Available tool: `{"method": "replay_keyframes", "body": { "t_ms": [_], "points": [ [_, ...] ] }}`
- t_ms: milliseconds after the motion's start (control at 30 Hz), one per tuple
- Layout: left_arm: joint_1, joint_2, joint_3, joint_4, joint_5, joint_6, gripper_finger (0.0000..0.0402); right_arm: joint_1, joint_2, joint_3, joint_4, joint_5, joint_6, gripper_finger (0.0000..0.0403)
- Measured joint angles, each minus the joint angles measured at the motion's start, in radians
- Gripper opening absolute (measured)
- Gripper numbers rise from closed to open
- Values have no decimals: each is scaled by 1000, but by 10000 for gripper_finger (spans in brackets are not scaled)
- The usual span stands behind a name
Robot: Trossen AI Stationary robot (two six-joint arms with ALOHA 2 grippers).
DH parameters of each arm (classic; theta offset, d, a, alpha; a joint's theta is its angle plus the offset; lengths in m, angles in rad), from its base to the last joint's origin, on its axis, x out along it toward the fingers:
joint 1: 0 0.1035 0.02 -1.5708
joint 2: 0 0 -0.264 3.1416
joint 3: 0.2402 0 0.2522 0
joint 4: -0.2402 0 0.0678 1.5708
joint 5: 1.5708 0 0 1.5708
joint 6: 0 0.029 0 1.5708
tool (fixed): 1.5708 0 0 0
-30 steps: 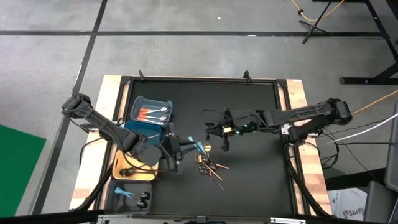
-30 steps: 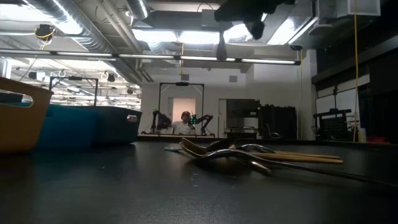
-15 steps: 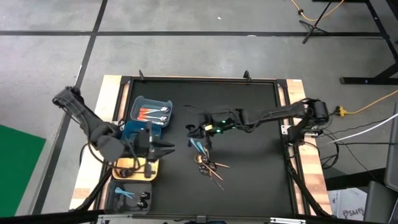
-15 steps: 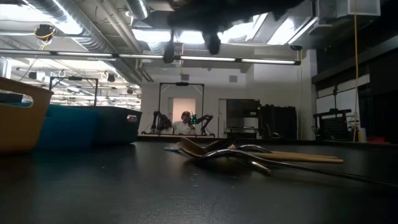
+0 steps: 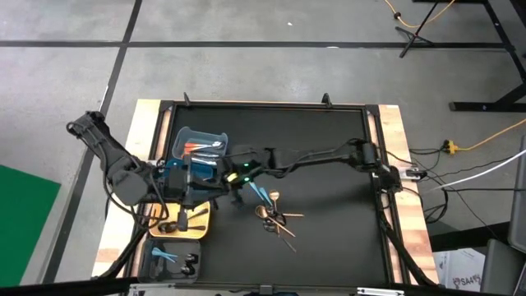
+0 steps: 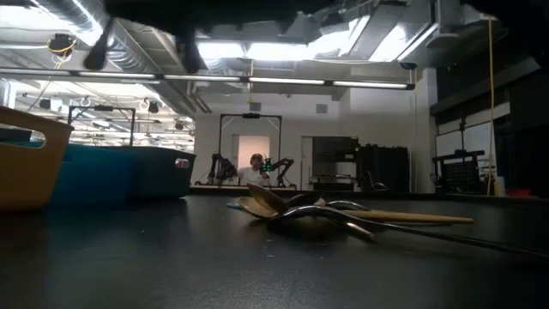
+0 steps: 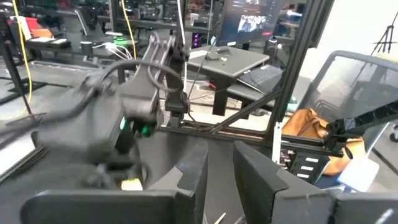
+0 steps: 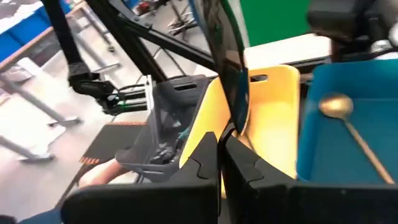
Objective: Sort silverware by color (type)
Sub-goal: Put the black spoon into the orange bin
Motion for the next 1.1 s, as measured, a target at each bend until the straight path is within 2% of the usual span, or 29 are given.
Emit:
{"method": "replay_keyframes", "body": {
  "t_ms": [167,300,567,1100],
  "points": [
    [-1,0,0,1,-3,29,71,4,139,159,-9,-32,2,0],
    [-1,0,0,1,-3,37,71,14,210,226,15,-33,5,0],
    [-1,0,0,0,-3,37,71,23,275,230,49,-18,2,0],
    [-1,0,0,-30,-4,30,71,32,293,230,69,-1,1,0]
  ]
}}
